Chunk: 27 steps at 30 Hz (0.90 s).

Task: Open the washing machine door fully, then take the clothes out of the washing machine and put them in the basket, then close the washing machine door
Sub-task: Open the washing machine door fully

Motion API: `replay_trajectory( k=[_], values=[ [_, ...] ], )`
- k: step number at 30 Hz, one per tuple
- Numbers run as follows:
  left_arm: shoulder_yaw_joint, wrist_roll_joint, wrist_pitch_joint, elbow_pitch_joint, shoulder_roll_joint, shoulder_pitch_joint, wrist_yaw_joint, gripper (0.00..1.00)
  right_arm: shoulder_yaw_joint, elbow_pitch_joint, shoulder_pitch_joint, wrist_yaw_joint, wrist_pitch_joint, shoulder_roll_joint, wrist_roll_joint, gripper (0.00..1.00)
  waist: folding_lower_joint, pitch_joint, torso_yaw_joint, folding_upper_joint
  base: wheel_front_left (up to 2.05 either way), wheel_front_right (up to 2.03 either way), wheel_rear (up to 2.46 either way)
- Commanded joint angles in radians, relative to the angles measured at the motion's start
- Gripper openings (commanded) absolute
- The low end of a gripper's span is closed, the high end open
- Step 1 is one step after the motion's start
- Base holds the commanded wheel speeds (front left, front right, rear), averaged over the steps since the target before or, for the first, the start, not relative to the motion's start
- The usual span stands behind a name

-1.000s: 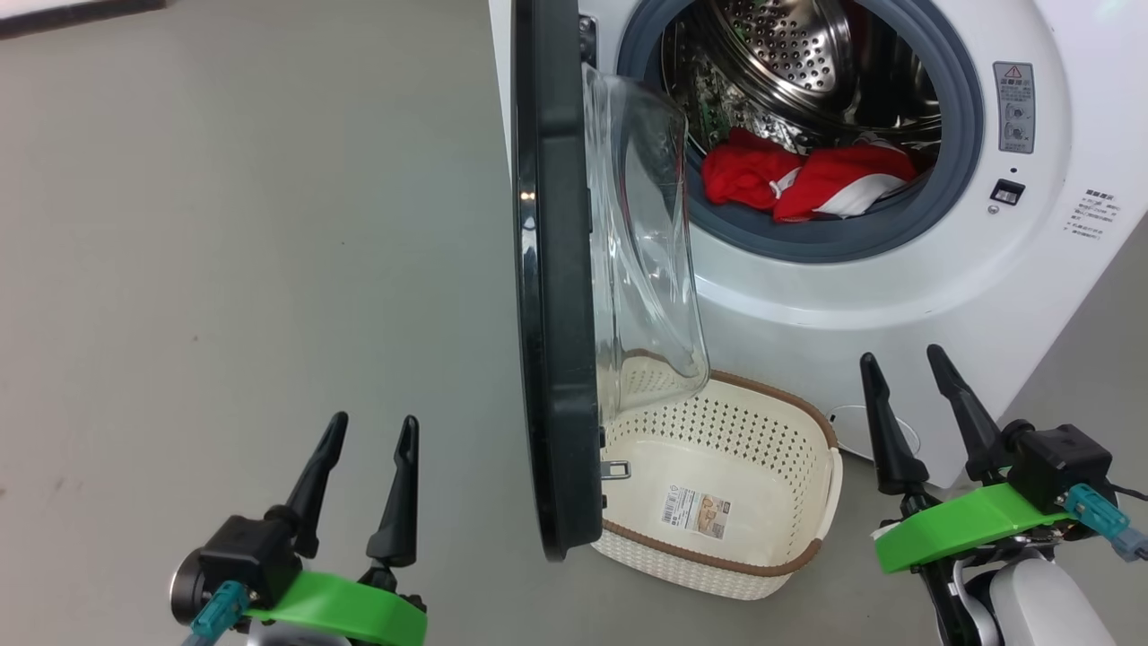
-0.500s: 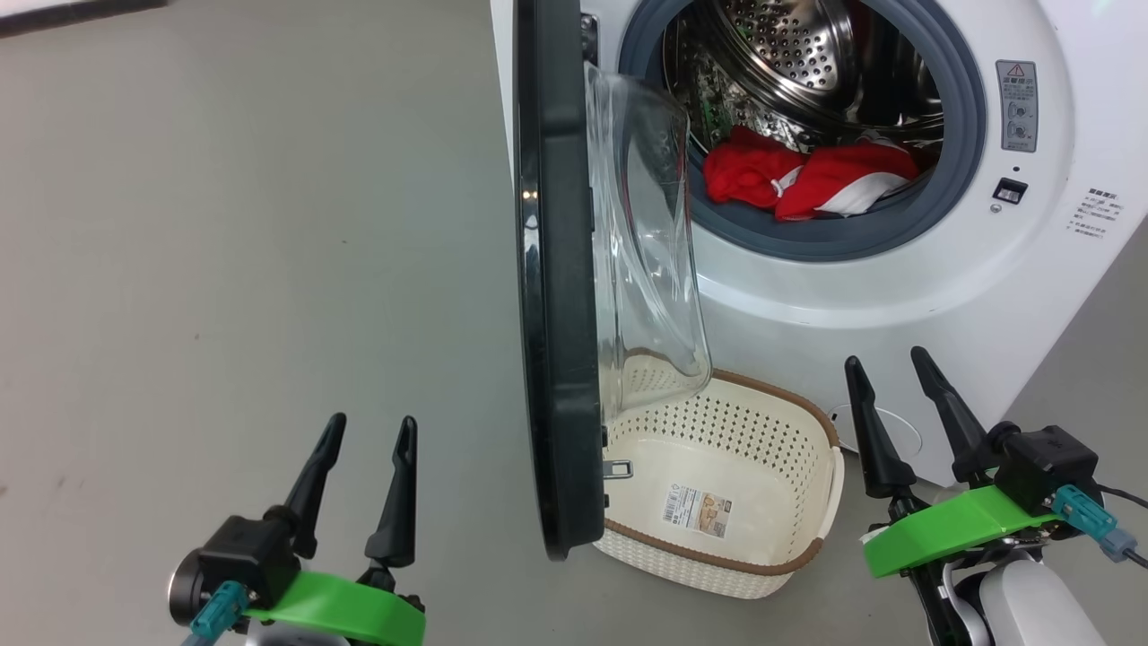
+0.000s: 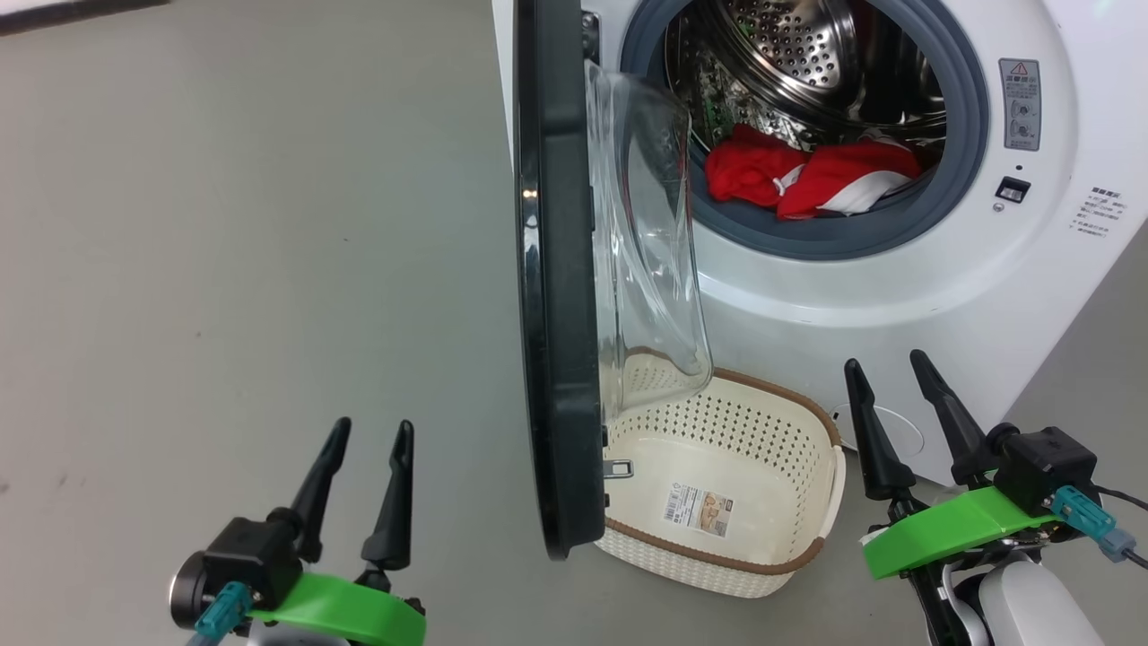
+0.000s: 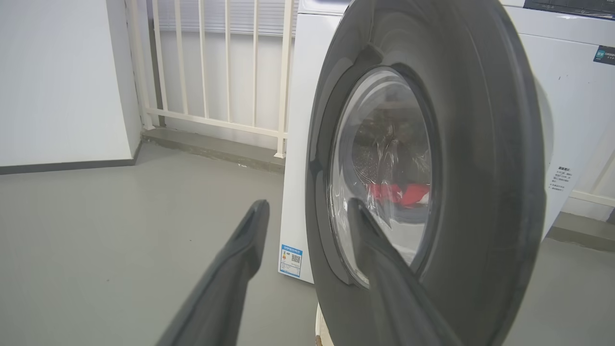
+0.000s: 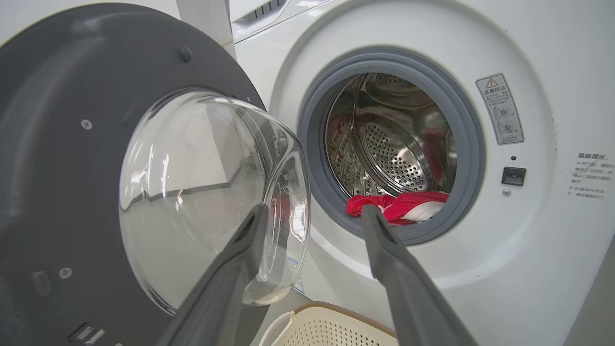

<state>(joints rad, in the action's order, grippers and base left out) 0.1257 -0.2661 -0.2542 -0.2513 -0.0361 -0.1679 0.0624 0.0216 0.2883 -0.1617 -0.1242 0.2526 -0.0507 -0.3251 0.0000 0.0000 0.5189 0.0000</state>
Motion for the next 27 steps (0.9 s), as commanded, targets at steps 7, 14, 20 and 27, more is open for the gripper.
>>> replay_trajectory(
  k=[7,14,20,27],
  values=[
    [-0.025,0.016,-0.008,0.040,-0.014,-0.065,0.005,0.00,0.028,-0.015,-0.006,-0.007,0.009,0.000,-0.028,1.00,0.0000,-0.006,-0.003,0.0000,0.00,0.00,0.00],
    [-0.008,-0.048,-0.008,0.151,-0.014,-0.157,0.024,0.00,0.032,-0.003,-0.005,-0.007,0.009,0.000,-0.028,1.00,0.0000,-0.016,-0.009,0.0000,0.00,0.00,0.00],
    [0.060,-0.060,-0.008,0.235,-0.014,-0.218,0.035,0.00,0.037,0.000,0.001,-0.007,0.009,0.000,-0.029,1.00,0.0000,-0.028,-0.018,0.0000,0.00,0.00,0.00],
    [0.226,-0.095,-0.007,0.258,-0.014,-0.239,0.044,0.00,0.031,0.002,0.018,-0.007,0.009,0.000,-0.033,1.00,0.0000,-0.039,-0.026,0.0000,0.00,0.00,0.00]
  ],
)
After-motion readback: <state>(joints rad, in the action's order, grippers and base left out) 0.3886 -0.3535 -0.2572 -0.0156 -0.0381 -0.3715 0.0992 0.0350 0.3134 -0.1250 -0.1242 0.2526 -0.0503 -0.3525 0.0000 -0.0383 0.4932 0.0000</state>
